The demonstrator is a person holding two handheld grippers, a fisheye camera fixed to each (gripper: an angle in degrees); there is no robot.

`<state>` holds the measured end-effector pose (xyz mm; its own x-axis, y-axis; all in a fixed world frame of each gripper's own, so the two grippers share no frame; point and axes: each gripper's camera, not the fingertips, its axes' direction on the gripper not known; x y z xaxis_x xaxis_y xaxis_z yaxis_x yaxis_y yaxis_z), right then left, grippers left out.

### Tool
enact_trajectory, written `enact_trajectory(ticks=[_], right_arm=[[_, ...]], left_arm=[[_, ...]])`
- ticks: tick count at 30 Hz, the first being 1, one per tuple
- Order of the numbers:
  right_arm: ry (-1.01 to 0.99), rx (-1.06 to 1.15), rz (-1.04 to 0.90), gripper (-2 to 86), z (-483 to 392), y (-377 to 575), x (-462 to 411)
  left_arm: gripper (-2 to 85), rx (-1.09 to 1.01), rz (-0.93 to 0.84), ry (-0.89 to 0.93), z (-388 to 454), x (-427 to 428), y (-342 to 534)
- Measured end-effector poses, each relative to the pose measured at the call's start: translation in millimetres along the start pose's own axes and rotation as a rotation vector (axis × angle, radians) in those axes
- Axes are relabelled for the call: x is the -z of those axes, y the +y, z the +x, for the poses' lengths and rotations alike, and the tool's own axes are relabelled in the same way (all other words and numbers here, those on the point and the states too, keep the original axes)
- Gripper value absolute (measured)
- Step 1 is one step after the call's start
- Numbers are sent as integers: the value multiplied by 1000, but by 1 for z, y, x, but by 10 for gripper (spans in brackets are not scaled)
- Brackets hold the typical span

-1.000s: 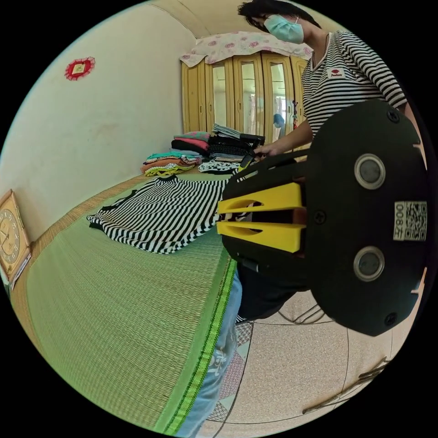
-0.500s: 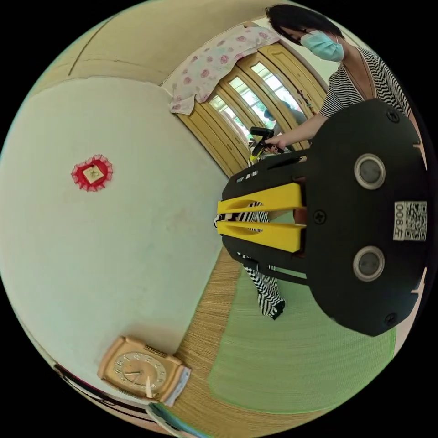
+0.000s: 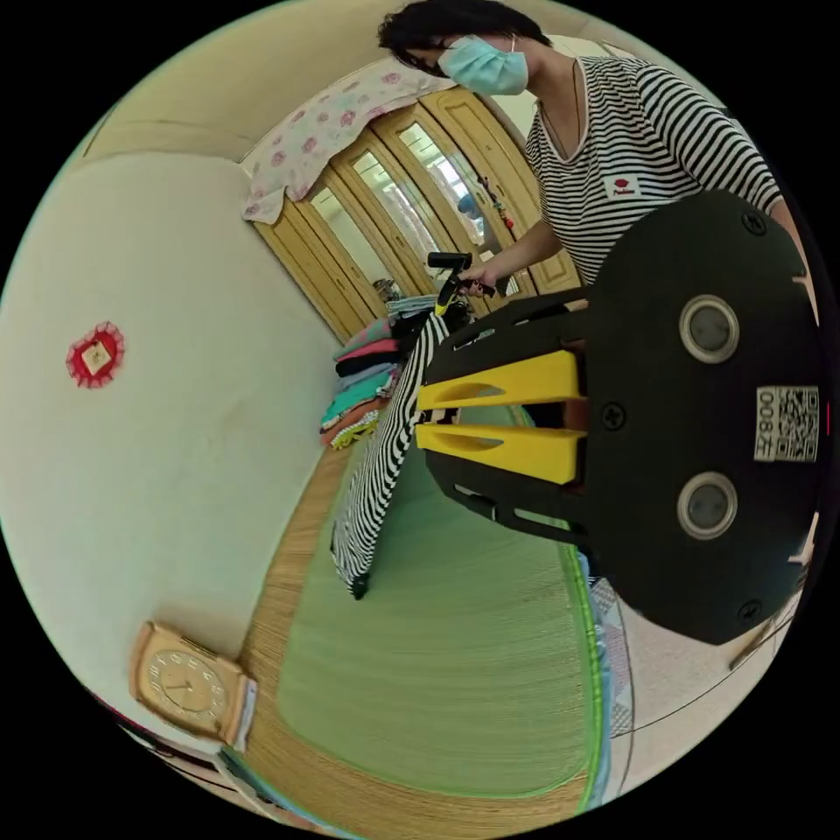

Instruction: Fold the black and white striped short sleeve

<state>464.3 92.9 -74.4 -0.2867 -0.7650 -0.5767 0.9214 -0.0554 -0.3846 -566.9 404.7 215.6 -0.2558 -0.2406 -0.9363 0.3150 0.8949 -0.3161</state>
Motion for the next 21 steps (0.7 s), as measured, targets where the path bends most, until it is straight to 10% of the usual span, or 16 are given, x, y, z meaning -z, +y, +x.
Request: enact_trajectory(ticks=[6, 21], right_arm=[[-18, -366, -220, 7, 95, 83, -83], [-63, -495, -263, 8, 140, 79, -104]], left_arm=[[27, 421, -160, 39, -98, -60, 90], [29, 491, -163, 45, -121, -65, 69]])
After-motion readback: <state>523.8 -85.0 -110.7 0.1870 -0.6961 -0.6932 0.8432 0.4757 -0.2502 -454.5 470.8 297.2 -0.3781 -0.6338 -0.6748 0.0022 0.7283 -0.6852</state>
